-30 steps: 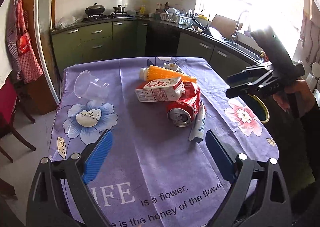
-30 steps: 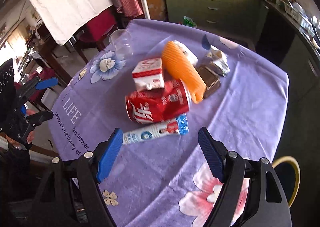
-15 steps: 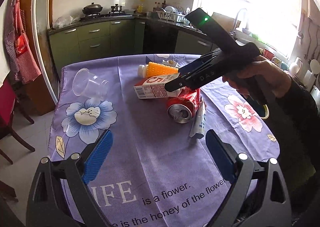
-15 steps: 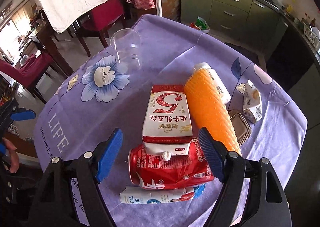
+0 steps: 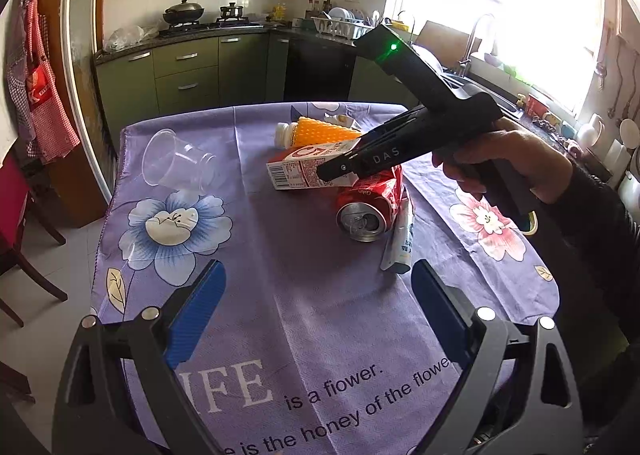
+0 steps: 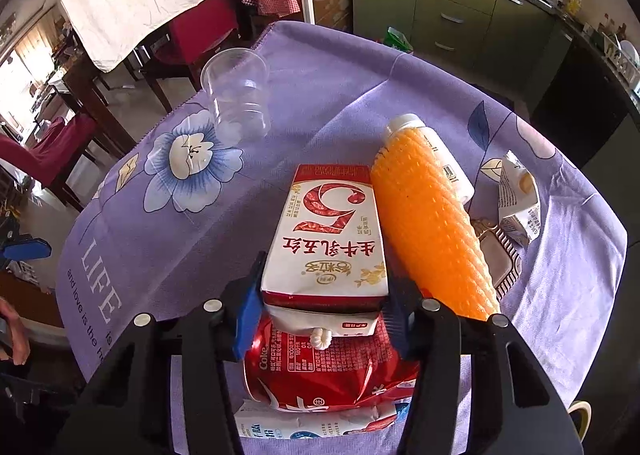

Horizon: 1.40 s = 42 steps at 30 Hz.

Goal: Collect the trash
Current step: 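Carry the milk carton with the right gripper over the bin and release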

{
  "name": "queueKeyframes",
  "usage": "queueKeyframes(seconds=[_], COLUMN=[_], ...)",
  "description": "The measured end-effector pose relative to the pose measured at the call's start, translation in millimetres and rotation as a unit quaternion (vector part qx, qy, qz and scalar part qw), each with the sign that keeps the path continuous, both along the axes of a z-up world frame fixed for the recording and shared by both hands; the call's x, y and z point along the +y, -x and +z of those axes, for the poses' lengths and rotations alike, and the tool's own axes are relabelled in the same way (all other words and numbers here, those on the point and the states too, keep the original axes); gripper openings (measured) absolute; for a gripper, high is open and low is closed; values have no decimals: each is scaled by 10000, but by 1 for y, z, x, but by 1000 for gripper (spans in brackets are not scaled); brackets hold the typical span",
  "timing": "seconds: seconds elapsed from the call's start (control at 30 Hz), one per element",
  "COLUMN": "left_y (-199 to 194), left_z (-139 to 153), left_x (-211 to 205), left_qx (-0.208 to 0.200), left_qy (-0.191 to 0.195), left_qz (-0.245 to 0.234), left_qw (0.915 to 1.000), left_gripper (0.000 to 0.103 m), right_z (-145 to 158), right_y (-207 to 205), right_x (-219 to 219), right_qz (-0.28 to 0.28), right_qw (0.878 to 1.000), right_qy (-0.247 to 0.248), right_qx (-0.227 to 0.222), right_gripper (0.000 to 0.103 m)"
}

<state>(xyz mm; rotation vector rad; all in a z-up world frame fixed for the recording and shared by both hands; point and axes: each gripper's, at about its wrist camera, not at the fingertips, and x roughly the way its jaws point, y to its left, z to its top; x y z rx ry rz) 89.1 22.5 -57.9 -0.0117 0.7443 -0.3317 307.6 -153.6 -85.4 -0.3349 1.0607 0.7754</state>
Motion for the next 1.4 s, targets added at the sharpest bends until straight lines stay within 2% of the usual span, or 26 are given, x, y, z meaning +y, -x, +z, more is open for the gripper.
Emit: queueKeyframes(seconds=[0.3, 0.4, 0.53, 0.7, 0.9, 1.03, 1.13, 1.3, 1.33, 1.37, 1.4], left_y=[3, 5, 4, -2, -11, -12, -11, -14, -16, -18, -20], left_z=[3, 6, 9, 7, 4, 4, 3, -2, -5, -7, -11], left_x=[-6, -10, -19, -36, -66, -93, -108, -121, -122, -123, -123], left_qx=[-38, -74, -120, -104, 11, 89, 141, 302, 346, 394, 457], left_qy=[-59, -99, -165, -270, -207, -187, -238, -349, -367, -387, -388], left_qz=[-49, -99, -196, -354, -797, -1192, -1377, -1550, -1559, -1561, -1560], left_qw=[10000, 9999, 9996, 9990, 9966, 9927, 9901, 9868, 9865, 9862, 9859], left_gripper=[89, 89, 94, 95, 95, 95, 95, 96, 96, 96, 96], right_z=[34, 53, 80, 93, 68, 38, 18, -17, -23, -29, -30], right_y=[12, 23, 42, 62, 72, 69, 63, 47, 45, 43, 44], right_x=[-20, -41, -101, -214, -347, -401, -420, -435, -435, -433, -433], right_qz=[-70, -172, -648, -1815, -3398, -4029, -4210, -4322, -4343, -4414, -4431], right_qw=[9974, 9963, 9927, 9782, 9391, 9151, 9069, 9013, 9000, 8964, 8955], right_qy=[-701, -842, -978, -886, -394, -115, -120, 80, 193, 310, 366], right_qx=[172, 49, -267, -488, -321, -60, 122, 297, 317, 270, 207], right_gripper=[51, 51, 51, 51, 51, 51, 51, 53, 56, 67, 70])
